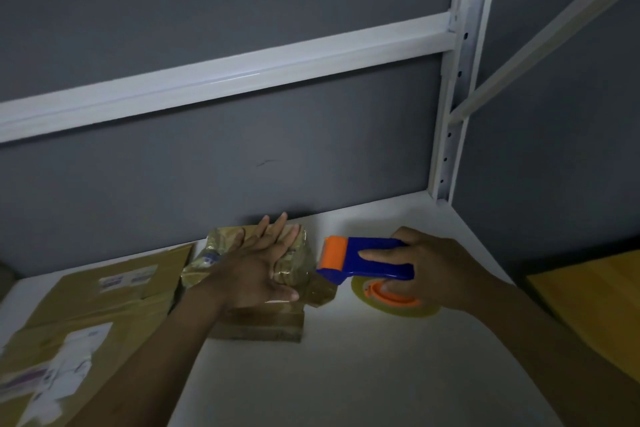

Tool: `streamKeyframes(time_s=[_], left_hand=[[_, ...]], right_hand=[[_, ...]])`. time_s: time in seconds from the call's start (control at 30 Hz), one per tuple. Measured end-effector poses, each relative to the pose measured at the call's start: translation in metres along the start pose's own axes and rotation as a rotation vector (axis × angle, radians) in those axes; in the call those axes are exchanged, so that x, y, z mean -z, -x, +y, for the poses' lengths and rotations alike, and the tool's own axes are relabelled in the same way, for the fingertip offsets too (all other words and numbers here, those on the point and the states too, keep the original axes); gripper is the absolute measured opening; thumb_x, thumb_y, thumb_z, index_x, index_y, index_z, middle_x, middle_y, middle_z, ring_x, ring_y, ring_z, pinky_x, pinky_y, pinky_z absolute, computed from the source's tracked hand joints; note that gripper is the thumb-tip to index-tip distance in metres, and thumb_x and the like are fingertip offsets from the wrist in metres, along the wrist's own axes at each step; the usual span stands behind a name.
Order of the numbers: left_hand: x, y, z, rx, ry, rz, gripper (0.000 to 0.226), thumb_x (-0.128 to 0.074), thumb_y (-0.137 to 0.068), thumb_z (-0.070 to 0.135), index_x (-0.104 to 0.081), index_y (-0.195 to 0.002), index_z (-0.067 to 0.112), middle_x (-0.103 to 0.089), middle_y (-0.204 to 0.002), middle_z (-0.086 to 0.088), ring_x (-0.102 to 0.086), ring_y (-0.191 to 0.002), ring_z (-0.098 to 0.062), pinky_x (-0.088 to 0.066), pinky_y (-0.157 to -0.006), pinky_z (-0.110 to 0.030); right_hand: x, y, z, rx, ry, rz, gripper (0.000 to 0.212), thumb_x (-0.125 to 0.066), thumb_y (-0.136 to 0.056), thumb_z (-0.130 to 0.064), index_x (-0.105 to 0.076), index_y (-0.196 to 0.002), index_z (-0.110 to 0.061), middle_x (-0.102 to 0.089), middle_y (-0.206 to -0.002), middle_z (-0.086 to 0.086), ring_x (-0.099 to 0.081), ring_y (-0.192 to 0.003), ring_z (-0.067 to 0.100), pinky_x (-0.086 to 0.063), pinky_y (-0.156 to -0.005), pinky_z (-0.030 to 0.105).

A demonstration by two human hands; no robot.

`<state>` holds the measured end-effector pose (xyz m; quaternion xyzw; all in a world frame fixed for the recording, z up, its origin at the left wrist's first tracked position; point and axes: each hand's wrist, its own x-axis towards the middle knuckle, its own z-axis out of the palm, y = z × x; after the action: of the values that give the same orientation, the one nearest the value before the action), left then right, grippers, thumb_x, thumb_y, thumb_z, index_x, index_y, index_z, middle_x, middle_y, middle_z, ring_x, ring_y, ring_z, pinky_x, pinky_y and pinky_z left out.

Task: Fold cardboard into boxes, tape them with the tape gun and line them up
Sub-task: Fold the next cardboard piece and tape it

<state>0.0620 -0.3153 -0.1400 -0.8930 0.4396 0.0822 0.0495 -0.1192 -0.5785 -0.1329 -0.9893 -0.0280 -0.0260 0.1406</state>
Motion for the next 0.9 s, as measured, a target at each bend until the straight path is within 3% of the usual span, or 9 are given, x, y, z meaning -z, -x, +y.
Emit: streamKeyframes(time_s=[0.13,0.23,0.33,0.47,0.63,0.7,0.77,0.83,0.9], left_hand=[[0.0,-0.001,-0.001,-0.001,0.034,-0.012,0.107,-0.06,-0.076,0.07,0.031,-0.13,0.054,0.039,-0.148,0.021,0.036,-0.137,-0.009,0.006,-0.12,-0.044],[0.0,-0.002,-0.001,0.0,0.01,-0.004,0.108,-0.059,-0.076,0.072,0.033,-0.13,0.055,0.04,-0.146,0.022,0.036,-0.137,-0.009,0.007,-0.118,-0.043],[0.0,-0.001,0.0,0.012,0.014,0.012,0.108,-0.058,-0.075,0.073,0.032,-0.132,0.053,0.038,-0.146,0.023,0.032,-0.139,-0.009,0.008,-0.116,-0.042],[-0.001,-0.001,0.003,0.031,0.032,0.011,0.108,-0.058,-0.075,0.073,0.034,-0.129,0.054,0.035,-0.148,0.02,0.027,-0.143,-0.012,0.005,-0.119,-0.044],[0.003,-0.001,0.013,0.058,0.038,0.025,0.105,-0.058,-0.079,0.069,0.029,-0.135,0.049,0.032,-0.146,0.019,0.024,-0.144,-0.014,0.007,-0.117,-0.044],[0.004,-0.002,0.016,0.079,0.047,0.018,0.105,-0.058,-0.08,0.069,0.027,-0.138,0.047,0.027,-0.154,0.014,0.022,-0.146,-0.016,0.006,-0.117,-0.046],[0.004,-0.004,0.017,0.098,0.068,0.022,0.106,-0.058,-0.079,0.069,0.023,-0.144,0.046,0.021,-0.159,0.01,0.019,-0.147,-0.017,0.005,-0.117,-0.047],[0.004,-0.001,0.016,0.105,0.076,0.032,0.107,-0.058,-0.078,0.07,0.02,-0.146,0.045,0.018,-0.16,0.009,0.016,-0.147,-0.018,0.004,-0.117,-0.047],[0.002,0.002,0.016,0.114,0.07,0.043,0.108,-0.057,-0.076,0.073,0.019,-0.147,0.044,0.016,-0.161,0.008,0.014,-0.148,-0.019,0.002,-0.117,-0.047]], right_hand=[[0.008,0.001,-0.002,-0.039,0.007,-0.042,0.064,-0.057,-0.087,-0.056,-0.029,-0.143,-0.047,-0.034,-0.113,-0.016,-0.042,-0.094,0.001,-0.028,-0.066,0.005],[0.01,-0.001,-0.013,-0.04,0.049,-0.052,0.062,-0.055,-0.087,-0.058,-0.031,-0.142,-0.046,-0.036,-0.111,-0.014,-0.041,-0.092,0.002,-0.029,-0.069,0.012],[0.004,-0.004,-0.032,-0.011,0.071,0.023,0.052,-0.052,-0.084,-0.064,-0.044,-0.132,-0.044,-0.047,-0.108,-0.008,-0.052,-0.097,0.009,-0.031,-0.07,0.019],[-0.009,-0.011,-0.05,-0.012,0.085,0.14,0.037,-0.051,-0.087,-0.057,-0.052,-0.119,-0.037,-0.04,-0.092,-0.007,-0.057,-0.092,0.014,-0.025,-0.058,0.016],[-0.014,-0.021,-0.055,-0.065,-0.019,0.153,0.034,-0.055,-0.087,-0.05,-0.058,-0.118,-0.035,-0.039,-0.089,-0.005,-0.048,-0.079,0.013,-0.027,-0.058,0.019],[-0.014,-0.021,-0.056,-0.109,-0.045,0.147,0.037,-0.056,-0.087,-0.05,-0.058,-0.121,-0.037,-0.038,-0.09,-0.005,-0.043,-0.078,0.01,-0.028,-0.061,0.021],[-0.012,-0.022,-0.056,-0.15,-0.058,0.146,0.039,-0.057,-0.087,-0.048,-0.058,-0.124,-0.035,-0.045,-0.091,-0.003,-0.051,-0.083,0.013,-0.03,-0.064,0.02],[-0.009,-0.024,-0.053,-0.223,-0.125,0.164,0.043,-0.057,-0.09,-0.046,-0.056,-0.13,-0.03,-0.059,-0.108,0.0,-0.058,-0.101,0.018,-0.034,-0.072,0.019],[-0.007,-0.024,-0.045,-0.284,-0.19,0.185,0.047,-0.057,-0.091,-0.046,-0.053,-0.134,-0.027,-0.06,-0.127,0.0,-0.057,-0.111,0.019,-0.039,-0.084,0.022]])
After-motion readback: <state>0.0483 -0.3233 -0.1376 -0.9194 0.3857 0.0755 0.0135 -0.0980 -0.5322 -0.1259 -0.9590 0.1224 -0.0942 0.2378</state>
